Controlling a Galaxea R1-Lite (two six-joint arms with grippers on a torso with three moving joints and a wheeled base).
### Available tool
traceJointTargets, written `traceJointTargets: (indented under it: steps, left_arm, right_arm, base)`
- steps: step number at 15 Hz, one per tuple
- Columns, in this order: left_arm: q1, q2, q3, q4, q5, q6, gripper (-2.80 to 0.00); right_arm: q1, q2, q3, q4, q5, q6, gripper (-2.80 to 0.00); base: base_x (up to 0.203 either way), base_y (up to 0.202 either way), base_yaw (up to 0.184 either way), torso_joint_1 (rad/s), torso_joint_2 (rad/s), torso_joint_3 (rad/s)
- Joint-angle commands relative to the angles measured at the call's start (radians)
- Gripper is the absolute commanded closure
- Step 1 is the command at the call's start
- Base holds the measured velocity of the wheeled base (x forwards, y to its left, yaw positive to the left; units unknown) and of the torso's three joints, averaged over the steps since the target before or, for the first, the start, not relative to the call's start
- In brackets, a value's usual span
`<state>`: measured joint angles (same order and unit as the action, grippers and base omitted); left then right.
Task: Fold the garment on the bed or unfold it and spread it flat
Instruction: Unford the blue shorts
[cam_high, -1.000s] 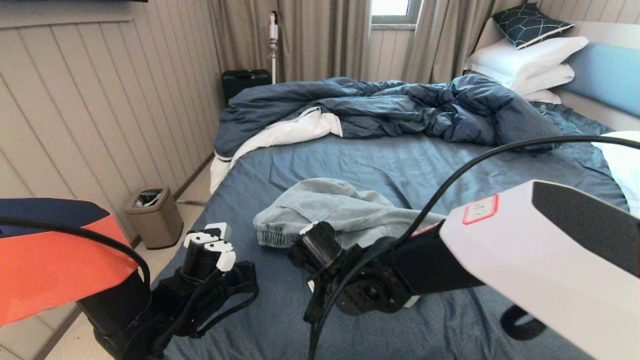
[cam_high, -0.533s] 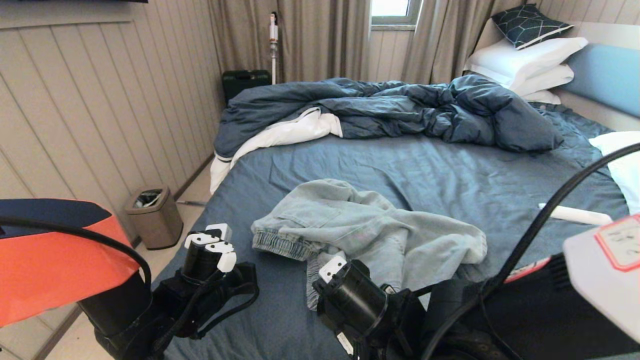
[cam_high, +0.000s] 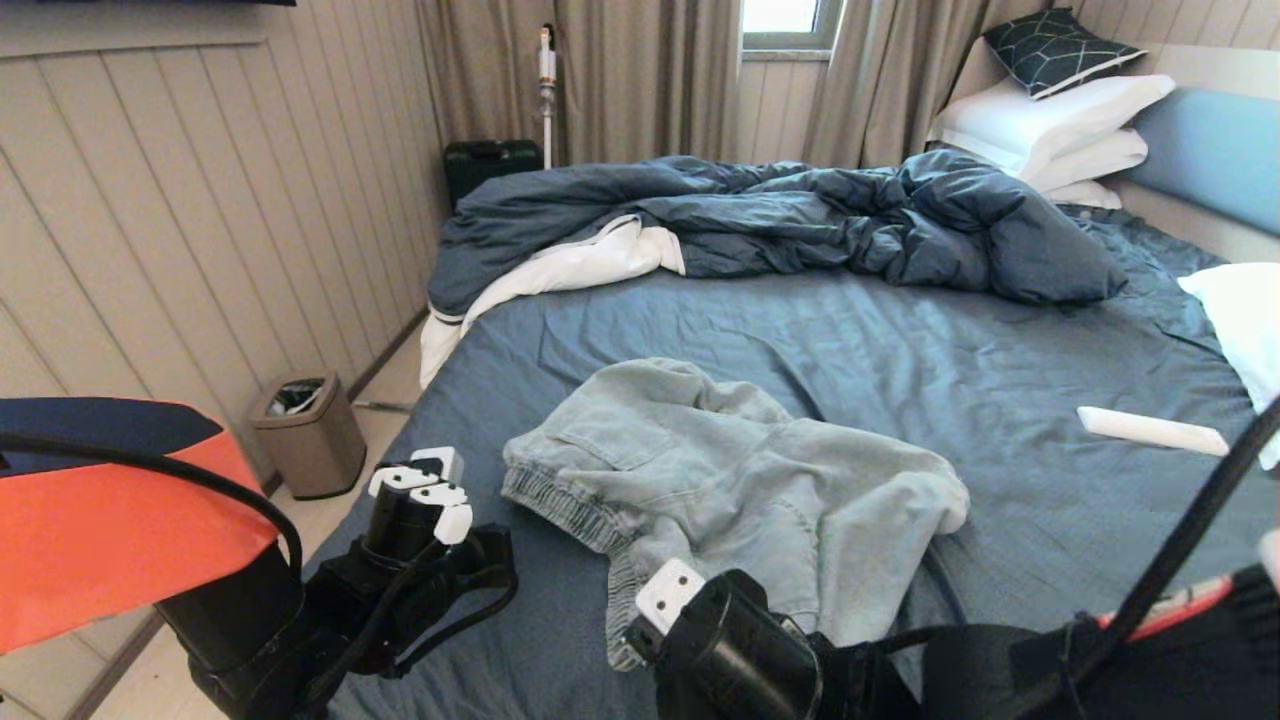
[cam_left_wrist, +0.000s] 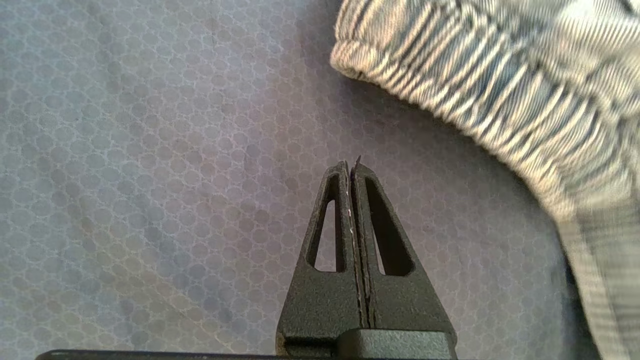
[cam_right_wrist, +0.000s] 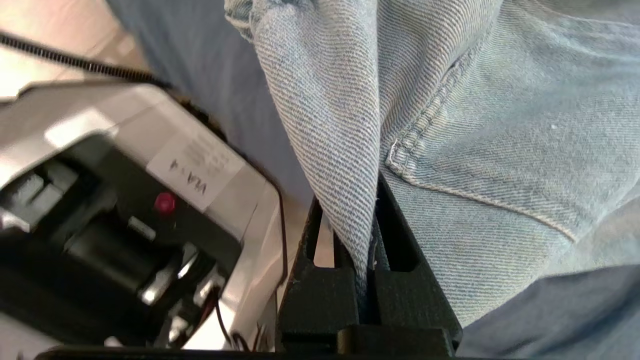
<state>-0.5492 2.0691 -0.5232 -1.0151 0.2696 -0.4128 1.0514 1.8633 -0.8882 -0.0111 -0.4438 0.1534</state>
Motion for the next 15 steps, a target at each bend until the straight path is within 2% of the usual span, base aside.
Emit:
traceJointTargets:
  steps: [1,4,5,8,11,13,15]
  left_arm:
    - [0.000,-0.001,0.000,-0.006,0.002,-0.003,0.00]
    - [0.001,-0.002,0.000,-0.006,0.002,-0.003,0.00]
    - [0.000,-0.001,0.000,-0.006,0.002,-0.003,0.00]
    - [0.000,-0.002,0.000,-0.005,0.002,-0.003,0.00]
    - [0.001,-0.003,0.000,-0.006,0.002,-0.003,0.00]
    - [0.000,-0.004,0.000,-0.007,0.002,-0.003,0.00]
    - [0.000,0.000,0.000,-0.005,0.002,-0.003,0.00]
  right_arm:
    - [0.018,-0.044,0.028,-0.001,0.002,-0.001,0.00]
    - [0.016,-0.079,0.058,0.002,0.042,-0.005,0.00]
    - [0.013,-0.079,0.066,-0.004,0.042,-0.006,-2.80]
    - [0.003,-0.080,0.064,-0.006,0.042,-0.006,-2.80]
    - [-0.056,-0.142,0.063,-0.006,0.042,-0.006,-2.80]
    - [-0.146,-0.212,0.058,-0.002,0.045,-0.014,-2.80]
    - [-0.305,-0.242,0.051,0.000,0.057,-0.022,-2.80]
  base:
    - [0.000,0.000,0.000,0.000,0.00,0.000]
    - [0.000,0.000,0.000,0.000,0.00,0.000]
    - [0.000,0.000,0.000,0.000,0.00,0.000]
    - [0.000,0.000,0.000,0.000,0.00,0.000]
    - [0.000,0.000,0.000,0.000,0.00,0.000]
    - [0.000,0.000,0.000,0.000,0.00,0.000]
    - [0.000,0.000,0.000,0.000,0.00,0.000]
